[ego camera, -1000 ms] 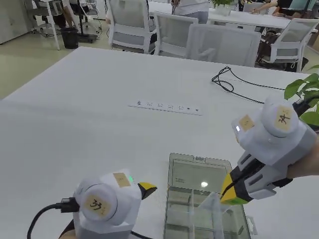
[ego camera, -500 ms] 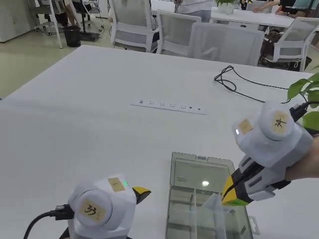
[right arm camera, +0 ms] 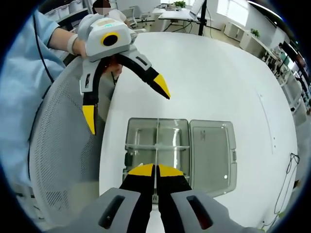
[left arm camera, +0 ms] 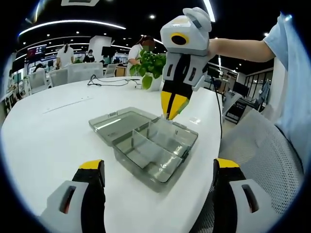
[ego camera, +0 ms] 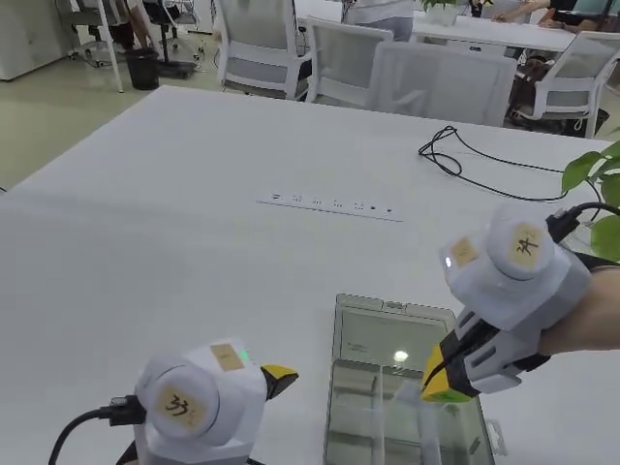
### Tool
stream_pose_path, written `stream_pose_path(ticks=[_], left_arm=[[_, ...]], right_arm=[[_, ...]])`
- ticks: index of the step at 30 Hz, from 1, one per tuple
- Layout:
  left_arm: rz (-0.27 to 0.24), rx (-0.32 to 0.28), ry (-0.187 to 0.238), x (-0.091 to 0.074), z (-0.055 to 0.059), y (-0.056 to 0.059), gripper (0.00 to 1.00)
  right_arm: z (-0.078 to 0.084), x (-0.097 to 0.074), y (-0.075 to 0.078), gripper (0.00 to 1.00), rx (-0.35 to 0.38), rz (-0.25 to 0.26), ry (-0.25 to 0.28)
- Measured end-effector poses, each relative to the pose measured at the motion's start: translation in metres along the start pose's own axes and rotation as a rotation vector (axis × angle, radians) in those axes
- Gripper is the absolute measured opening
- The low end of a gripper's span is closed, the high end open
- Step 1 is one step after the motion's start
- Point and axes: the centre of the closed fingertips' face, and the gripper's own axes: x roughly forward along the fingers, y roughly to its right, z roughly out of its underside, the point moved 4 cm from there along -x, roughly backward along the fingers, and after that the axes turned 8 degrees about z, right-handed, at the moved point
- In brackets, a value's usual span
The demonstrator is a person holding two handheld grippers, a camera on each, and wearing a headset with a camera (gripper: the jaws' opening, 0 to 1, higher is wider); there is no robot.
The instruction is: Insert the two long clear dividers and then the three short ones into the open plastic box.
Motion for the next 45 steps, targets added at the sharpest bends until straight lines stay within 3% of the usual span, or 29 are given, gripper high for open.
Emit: stream_pose_path(ticks=[10, 29, 45], left_arm=[[0.001, -0.005, 0.004, 0.000, 0.000, -0.001, 0.92], [0.003, -0.005, 0.005, 0.001, -0.001, -0.001, 0.91], [0.019, -0.003, 0.012, 0.004, -0.002, 0.004, 0.90]], right_arm=[[-0.003, 0.009, -0.002, 0.02, -0.009, 0.000, -0.005], [0.010, 0.046, -0.008, 0.02, -0.016, 0.014, -0.107], [0.011, 0.047, -0.008, 0.02, -0.006, 0.025, -0.117]])
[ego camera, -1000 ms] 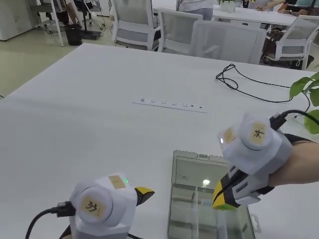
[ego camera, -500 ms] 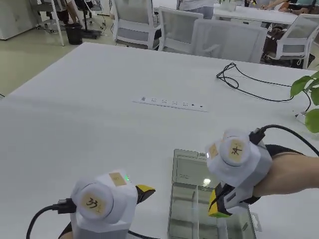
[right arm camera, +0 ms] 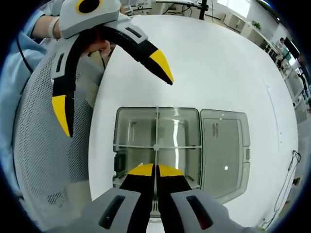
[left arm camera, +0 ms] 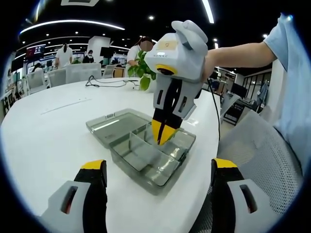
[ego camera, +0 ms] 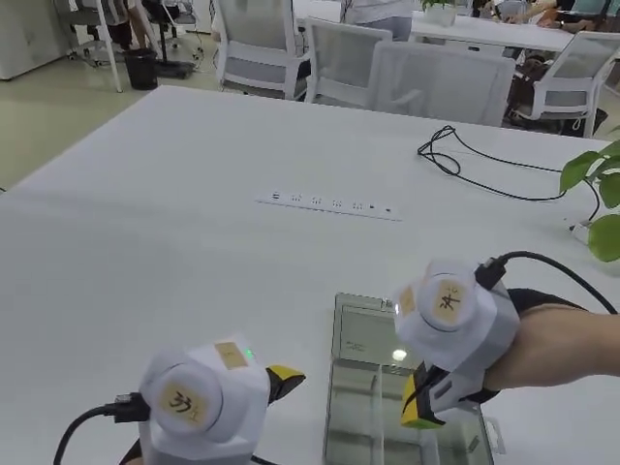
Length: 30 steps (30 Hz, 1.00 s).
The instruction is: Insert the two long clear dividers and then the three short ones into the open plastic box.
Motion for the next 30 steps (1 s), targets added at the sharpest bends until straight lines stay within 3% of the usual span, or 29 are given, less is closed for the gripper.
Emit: stream_pose_path(ticks=[9, 12, 15, 21, 22, 23, 24, 28, 30], left_arm=[[-0.001, 0.003, -0.003, -0.003, 0.000, -0.001, 0.90], [-0.003, 0.003, -0.003, -0.004, 0.000, -0.002, 0.90], [-0.003, 0.003, -0.004, -0.004, 0.000, -0.003, 0.90], [0.000, -0.003, -0.004, -0.004, 0.001, -0.003, 0.90], [-0.001, -0.002, -0.002, -0.004, 0.001, -0.003, 0.90], [0.000, -0.004, -0.002, -0.004, 0.001, -0.003, 0.90], [-0.001, -0.006, -0.003, -0.004, 0.001, -0.003, 0.90], [0.000, -0.006, -0.003, -0.005, 0.002, -0.003, 0.90], [-0.002, -0.007, -0.002, -0.005, 0.002, -0.004, 0.90]], right_arm=[[0.001, 0.000, 0.000, 0.03, -0.034, -0.001, 0.016], [0.002, -0.001, -0.002, 0.15, -0.050, 0.004, 0.038], [-0.004, -0.006, -0.006, 0.21, -0.044, -0.002, 0.112], [-0.001, -0.012, -0.010, 0.33, -0.007, -0.008, 0.167], [-0.001, -0.013, -0.012, 0.35, 0.006, -0.016, 0.174], [-0.004, -0.015, -0.017, 0.38, 0.043, -0.053, 0.230], [-0.003, -0.017, -0.018, 0.44, 0.084, -0.055, 0.248], [0.001, -0.022, -0.018, 0.57, 0.104, -0.024, 0.299], [0.002, -0.025, -0.019, 0.68, 0.130, -0.009, 0.341]])
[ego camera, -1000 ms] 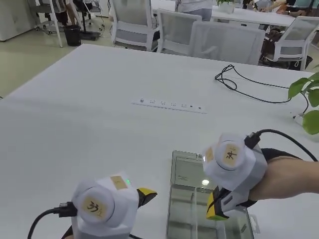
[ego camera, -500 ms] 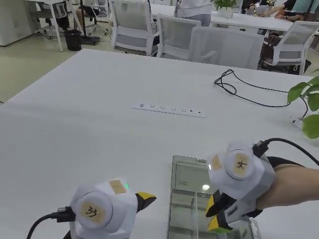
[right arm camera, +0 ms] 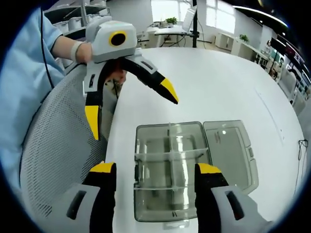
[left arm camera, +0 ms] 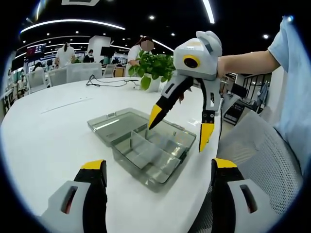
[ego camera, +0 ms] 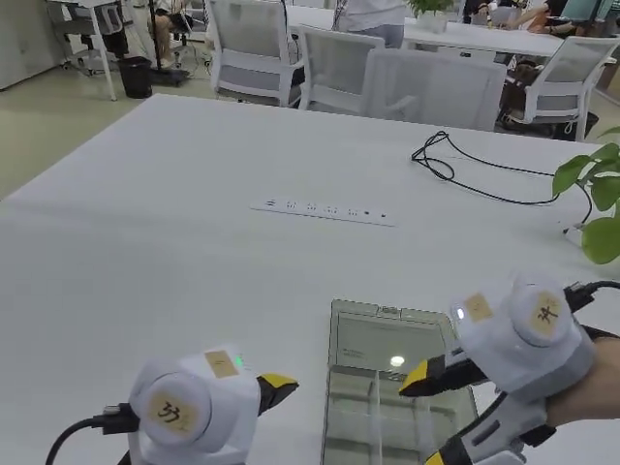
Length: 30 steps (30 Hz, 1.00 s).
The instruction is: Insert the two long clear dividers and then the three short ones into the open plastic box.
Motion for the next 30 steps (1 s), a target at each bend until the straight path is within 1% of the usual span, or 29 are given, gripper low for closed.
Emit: stream_pose_path(ticks=[2, 3, 4, 5, 6, 7, 8, 9, 11, 12, 13, 15, 17, 21, 23, 24, 25, 26, 27, 28, 30], left_arm=[[0.001, -0.002, 0.000, -0.001, 0.000, 0.000, 0.91], [0.000, -0.002, -0.002, -0.001, 0.001, -0.001, 0.91], [0.000, -0.001, -0.005, -0.001, 0.001, -0.001, 0.91], [0.000, -0.001, -0.004, -0.001, 0.001, -0.002, 0.91], [0.000, -0.001, -0.004, -0.002, 0.001, -0.002, 0.91], [0.000, 0.000, -0.002, -0.002, 0.000, -0.002, 0.91], [0.001, 0.000, -0.002, -0.002, 0.000, -0.002, 0.92], [0.003, -0.001, 0.000, -0.002, 0.000, -0.002, 0.92], [0.010, -0.003, 0.003, -0.002, -0.001, -0.002, 0.94], [0.017, -0.006, 0.013, -0.002, -0.002, -0.002, 0.95], [0.018, -0.004, 0.018, -0.003, -0.002, -0.002, 0.96], [0.016, -0.001, 0.017, -0.003, -0.002, -0.003, 1.00], [0.019, 0.000, 0.017, -0.004, -0.001, -0.002, 1.00], [0.018, 0.004, 0.016, -0.006, -0.001, -0.004, 1.00], [0.014, 0.008, 0.012, -0.007, 0.000, -0.005, 1.00], [0.013, 0.007, 0.011, -0.008, 0.001, -0.005, 1.00], [0.009, 0.004, 0.011, -0.010, 0.001, -0.006, 1.00], [0.005, 0.002, 0.013, -0.011, 0.001, -0.007, 1.00], [0.001, -0.002, 0.015, -0.012, 0.002, -0.008, 1.00], [-0.002, -0.002, 0.014, -0.013, 0.002, -0.009, 1.00], [-0.009, -0.004, 0.016, -0.014, 0.003, -0.011, 1.00]], right_arm=[[0.001, -0.003, 0.000, 0.77, -0.003, 0.029, 0.039], [0.002, -0.004, 0.000, 0.84, 0.005, 0.041, 0.046], [0.004, -0.005, -0.001, 0.89, 0.008, 0.051, 0.052], [0.004, -0.008, 0.000, 0.92, 0.004, 0.076, 0.068], [0.005, -0.009, 0.000, 0.96, 0.010, 0.083, 0.076], [0.006, -0.012, 0.001, 1.00, 0.022, 0.104, 0.093], [0.007, -0.015, 0.001, 1.00, 0.021, 0.108, 0.102], [0.009, -0.018, 0.002, 1.00, 0.050, 0.126, 0.112], [0.015, -0.022, 0.002, 1.00, 0.068, 0.133, 0.102], [0.019, -0.025, 0.004, 1.00, 0.071, 0.152, 0.108], [0.023, -0.027, 0.005, 1.00, 0.076, 0.157, 0.105], [0.031, -0.034, 0.006, 1.00, 0.110, 0.176, 0.100], [0.038, -0.040, 0.009, 1.00, 0.126, 0.198, 0.103], [0.055, -0.053, 0.013, 1.00, 0.160, 0.229, 0.085], [0.067, -0.061, 0.015, 1.00, 0.175, 0.249, 0.069], [0.076, -0.066, 0.018, 1.00, 0.188, 0.265, 0.058], [0.083, -0.069, 0.019, 1.00, 0.198, 0.268, 0.046], [0.095, -0.073, 0.021, 1.00, 0.217, 0.280, 0.017], [0.101, -0.076, 0.022, 1.00, 0.219, 0.289, -0.004], [0.112, -0.080, 0.023, 0.99, 0.220, 0.294, -0.032], [0.123, -0.085, 0.022, 0.98, 0.227, 0.301, -0.059]])
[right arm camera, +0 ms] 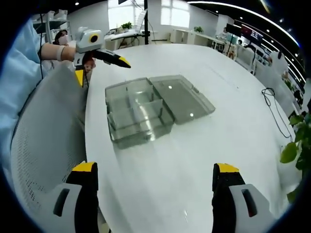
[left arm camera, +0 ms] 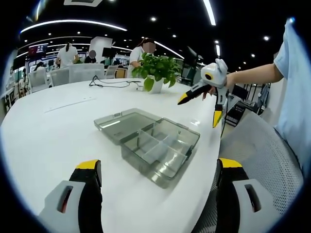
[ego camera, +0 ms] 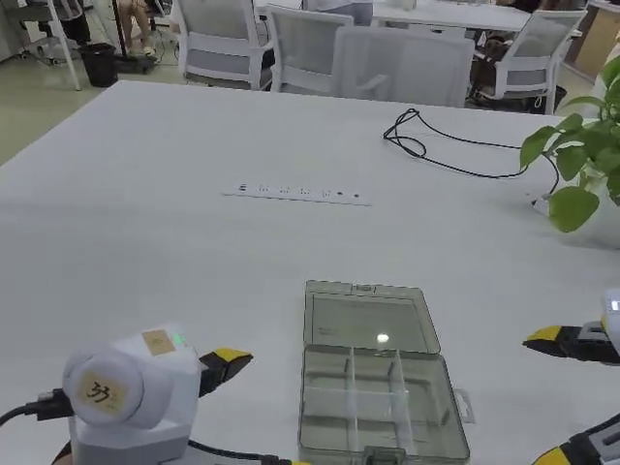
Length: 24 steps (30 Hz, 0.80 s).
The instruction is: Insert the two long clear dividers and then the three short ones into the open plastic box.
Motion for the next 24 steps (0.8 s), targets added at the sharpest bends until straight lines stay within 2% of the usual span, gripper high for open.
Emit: stream_pose_path(ticks=[4, 7, 8, 11, 15, 17, 19, 24], left_arm=[[-0.004, -0.006, -0.001, -0.001, 0.001, 0.000, 1.00], [-0.005, -0.005, -0.004, -0.001, 0.001, 0.000, 1.00], [-0.005, -0.006, -0.003, -0.001, 0.001, 0.000, 1.00], [-0.010, -0.006, -0.002, -0.002, 0.001, 0.000, 1.00], [-0.014, -0.009, 0.000, -0.003, 0.000, -0.001, 1.00], [-0.017, -0.010, -0.001, -0.004, 0.001, -0.001, 1.00], [-0.022, -0.012, 0.001, -0.006, 0.001, -0.002, 1.00], [-0.031, -0.020, 0.000, -0.010, 0.004, -0.003, 0.99]], right_arm=[[0.020, -0.009, 0.005, 0.97, -0.009, 0.008, -0.073], [0.032, -0.012, 0.007, 0.92, -0.050, -0.003, -0.121], [0.037, -0.013, 0.008, 0.90, -0.060, -0.003, -0.152], [0.042, -0.014, 0.011, 0.87, -0.085, -0.008, -0.178], [0.051, -0.013, 0.015, 0.82, -0.192, -0.034, -0.245], [0.057, -0.012, 0.018, 0.79, -0.267, -0.045, -0.299], [0.065, -0.011, 0.020, 0.74, -0.303, -0.060, -0.358], [0.069, -0.007, 0.024, 0.65, -0.320, -0.079, -0.377]])
